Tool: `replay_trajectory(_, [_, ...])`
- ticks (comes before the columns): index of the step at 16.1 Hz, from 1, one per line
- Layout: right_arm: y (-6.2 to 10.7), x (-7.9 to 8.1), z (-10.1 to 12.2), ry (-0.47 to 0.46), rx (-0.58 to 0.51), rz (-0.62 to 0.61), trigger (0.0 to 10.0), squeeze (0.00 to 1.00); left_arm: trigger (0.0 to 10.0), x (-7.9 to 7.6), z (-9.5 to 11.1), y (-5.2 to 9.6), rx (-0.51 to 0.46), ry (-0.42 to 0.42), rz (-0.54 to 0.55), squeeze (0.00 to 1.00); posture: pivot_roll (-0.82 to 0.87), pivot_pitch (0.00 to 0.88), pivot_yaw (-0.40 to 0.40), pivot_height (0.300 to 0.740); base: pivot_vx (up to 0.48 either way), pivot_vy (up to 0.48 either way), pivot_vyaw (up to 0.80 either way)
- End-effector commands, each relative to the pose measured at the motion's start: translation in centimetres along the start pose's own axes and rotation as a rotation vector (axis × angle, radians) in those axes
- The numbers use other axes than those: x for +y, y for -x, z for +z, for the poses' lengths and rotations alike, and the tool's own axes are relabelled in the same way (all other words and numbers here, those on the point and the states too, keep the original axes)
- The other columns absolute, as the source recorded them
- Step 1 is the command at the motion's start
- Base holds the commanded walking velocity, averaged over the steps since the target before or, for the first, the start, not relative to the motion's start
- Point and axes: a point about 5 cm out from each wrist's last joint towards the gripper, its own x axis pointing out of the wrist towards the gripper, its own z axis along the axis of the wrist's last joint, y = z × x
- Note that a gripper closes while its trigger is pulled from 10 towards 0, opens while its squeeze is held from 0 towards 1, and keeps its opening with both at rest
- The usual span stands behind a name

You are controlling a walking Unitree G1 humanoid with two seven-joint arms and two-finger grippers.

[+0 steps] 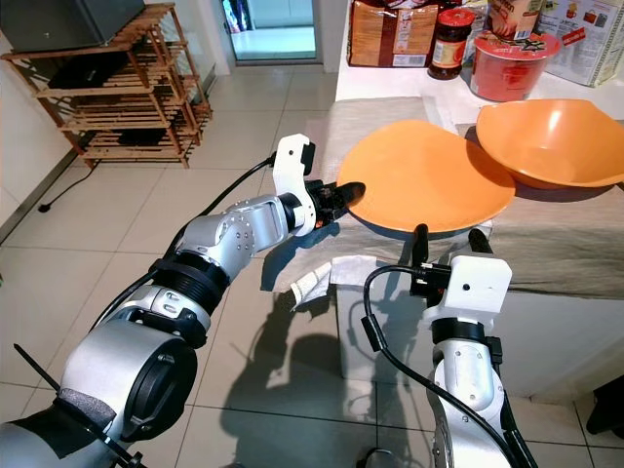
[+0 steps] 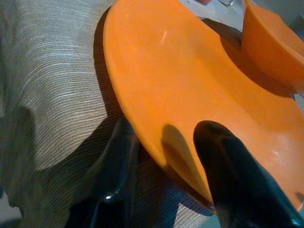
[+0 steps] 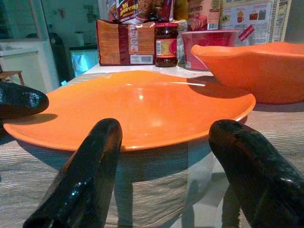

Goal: Setting the table

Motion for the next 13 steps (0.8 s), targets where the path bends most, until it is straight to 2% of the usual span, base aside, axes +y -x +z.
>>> replay_trajectory(1, [0.1,0.2,-0.1,0.003,0.008,0.003,10.0,0.0,0.0,-3.4,-2.2,-1.7,0.06,0.04,-0.107,0.0,-0.16,0.053,0.13,0.74,0.0,0.0,0.0])
replay_trajectory(9, [0.2,0.3,-0.3,0.004,0.015,0.005,10.0,0.0,0.0,-1.2,1.1,-0.8,-0.097,0.094,-0.032,0.0,-0.15,0.06,0.126,0.74,0.0,0.0,0.0])
replay_trajectory(12, [0.2,0.3,-0.3,0.003,0.018,0.006,10.0,0.0,0.0,-0.4,1.3,-0.5,-0.113,0.102,0.01,0.0,-0.15,0.06,0.126,0.74,0.0,0.0,0.0])
replay_trajectory(13, [0.3,0.3,-0.4,0.004,0.022,0.006,10.0,0.0,0.0,0.4,1.2,-0.4,-0.115,0.108,0.058,0.0,-0.15,0.062,0.125,0.74,0.0,0.0,0.0])
